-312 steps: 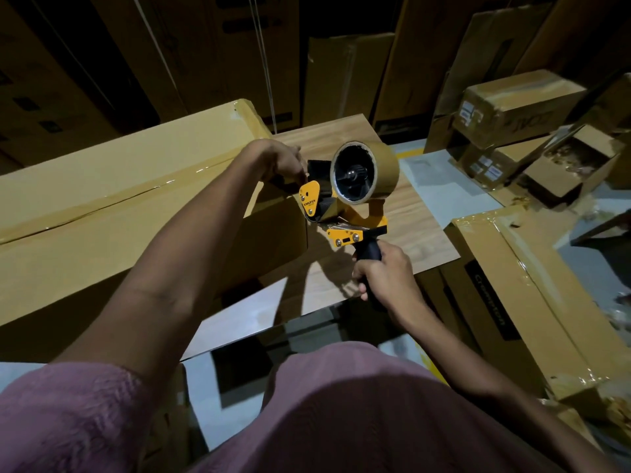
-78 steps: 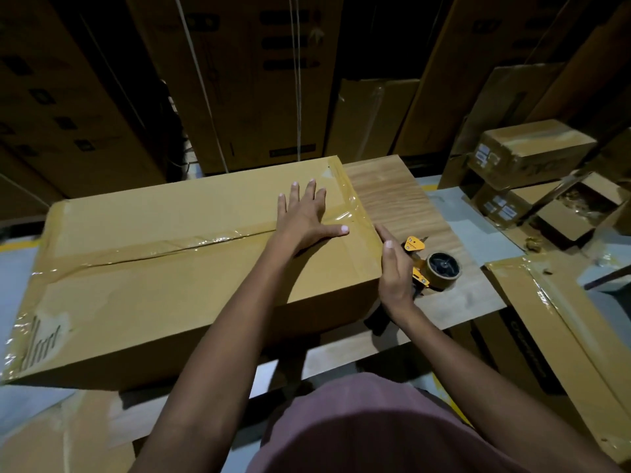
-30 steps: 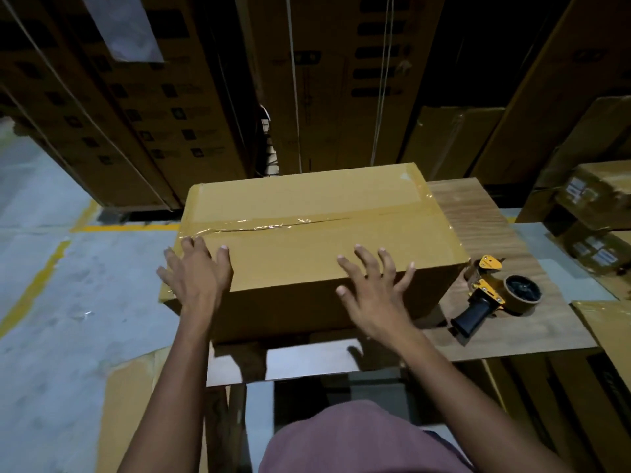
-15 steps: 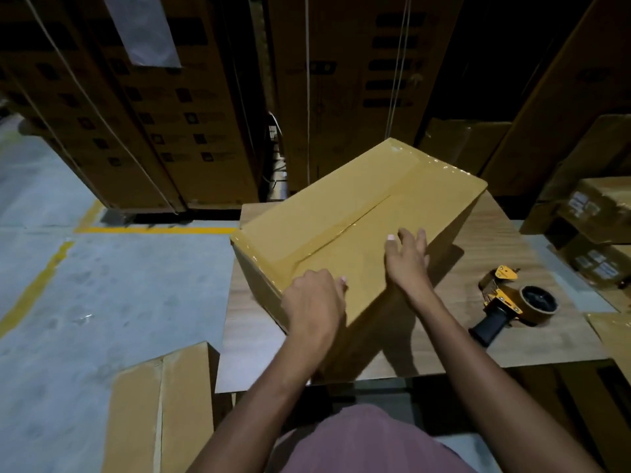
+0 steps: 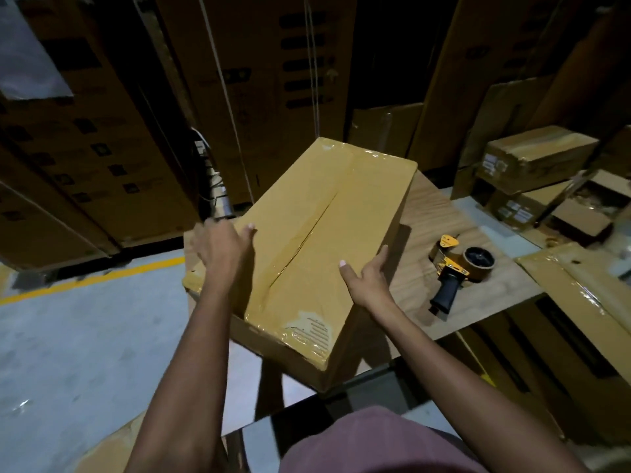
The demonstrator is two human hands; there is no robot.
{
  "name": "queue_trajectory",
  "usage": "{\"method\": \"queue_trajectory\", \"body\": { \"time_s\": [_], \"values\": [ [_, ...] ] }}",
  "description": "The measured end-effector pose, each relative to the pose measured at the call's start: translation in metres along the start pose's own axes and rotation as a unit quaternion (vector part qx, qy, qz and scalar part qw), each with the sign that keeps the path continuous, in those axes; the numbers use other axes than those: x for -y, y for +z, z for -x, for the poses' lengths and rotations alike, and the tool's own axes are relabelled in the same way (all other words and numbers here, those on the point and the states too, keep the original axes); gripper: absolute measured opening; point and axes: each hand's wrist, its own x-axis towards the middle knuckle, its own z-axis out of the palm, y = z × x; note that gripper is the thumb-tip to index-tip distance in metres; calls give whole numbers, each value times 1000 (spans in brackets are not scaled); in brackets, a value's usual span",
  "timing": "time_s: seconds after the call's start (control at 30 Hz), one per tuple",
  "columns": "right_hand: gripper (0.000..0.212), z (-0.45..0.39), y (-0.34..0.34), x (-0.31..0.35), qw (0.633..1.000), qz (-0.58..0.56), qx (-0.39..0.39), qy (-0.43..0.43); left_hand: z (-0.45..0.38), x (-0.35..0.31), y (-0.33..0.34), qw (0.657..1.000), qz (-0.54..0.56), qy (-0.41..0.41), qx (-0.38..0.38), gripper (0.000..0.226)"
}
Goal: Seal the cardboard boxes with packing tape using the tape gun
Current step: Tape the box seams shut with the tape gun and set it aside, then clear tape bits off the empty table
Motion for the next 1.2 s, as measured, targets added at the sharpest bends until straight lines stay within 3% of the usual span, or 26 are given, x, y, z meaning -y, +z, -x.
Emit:
{"method": "queue_trajectory", "body": {
  "time_s": [0.2, 0.3, 0.4, 0.47, 0.6, 0.8, 1.0, 1.2],
  "values": [
    [96, -19, -33, 1, 994, -75, -14, 76, 20, -18, 10, 993, 62, -33, 94, 79],
    [79, -16, -64, -7, 991, -67, -60, 103, 40, -21, 3, 990, 31, 2, 135, 83],
    [94, -16, -97, -8, 991, -37, -72, 109, 66, -21, 8, 980, 34, 71, 185, 84],
    [104, -15, -111, -6, 994, -16, -71, 79, 82, -22, 12, 982, 39, 76, 166, 84],
    [84, 2, -136, 8, 995, 40, -87, 31, 115, -35, -3, 996, 3, 50, 75, 87],
    [102, 24, -189, -18, 993, 26, -117, -10, 161, -80, -40, 998, 26, 46, -40, 84],
    [75, 40, -290, -54, 975, 68, -203, -59, 223, -165, -30, 991, 106, 57, -62, 88],
    [75, 57, -397, -112, 944, 109, -311, -27, 278, -268, -8, 973, 183, 134, -48, 87]
  ]
}}
